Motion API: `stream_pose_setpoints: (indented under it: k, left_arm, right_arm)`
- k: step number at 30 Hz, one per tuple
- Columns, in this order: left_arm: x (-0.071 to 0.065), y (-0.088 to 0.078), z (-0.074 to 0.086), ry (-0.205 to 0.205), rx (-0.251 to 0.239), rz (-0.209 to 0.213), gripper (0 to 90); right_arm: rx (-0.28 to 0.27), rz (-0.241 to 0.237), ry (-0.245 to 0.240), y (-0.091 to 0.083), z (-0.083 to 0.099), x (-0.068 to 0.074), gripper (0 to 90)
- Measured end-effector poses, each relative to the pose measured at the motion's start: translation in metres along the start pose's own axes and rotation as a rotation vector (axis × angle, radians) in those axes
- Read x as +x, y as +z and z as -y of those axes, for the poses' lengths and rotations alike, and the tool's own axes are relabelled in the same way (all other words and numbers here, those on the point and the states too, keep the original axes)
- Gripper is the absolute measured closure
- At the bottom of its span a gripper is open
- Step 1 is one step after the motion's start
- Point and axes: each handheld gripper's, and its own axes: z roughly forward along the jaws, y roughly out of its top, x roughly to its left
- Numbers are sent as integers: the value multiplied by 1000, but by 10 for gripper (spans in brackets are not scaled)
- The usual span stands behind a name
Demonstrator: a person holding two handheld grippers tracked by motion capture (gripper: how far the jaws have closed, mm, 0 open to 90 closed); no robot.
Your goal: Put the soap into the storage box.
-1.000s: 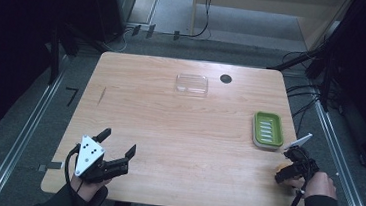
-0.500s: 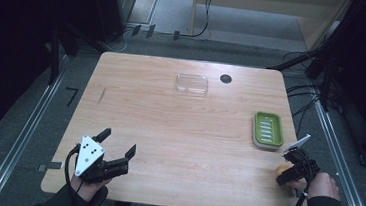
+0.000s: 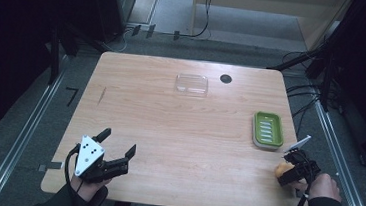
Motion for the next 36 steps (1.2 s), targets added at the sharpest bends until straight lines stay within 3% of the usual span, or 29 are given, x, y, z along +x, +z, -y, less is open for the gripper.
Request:
stream_pose_setpoints:
  k: [15,36]
  left_arm:
    - [0,0,0,-1,0,-2,137]
    - [0,0,0,3,3,2,137]
  right_arm:
    - [-36,3,15,-7,0,1,404]
    - [-96,15,-25,-21,-12,12,403]
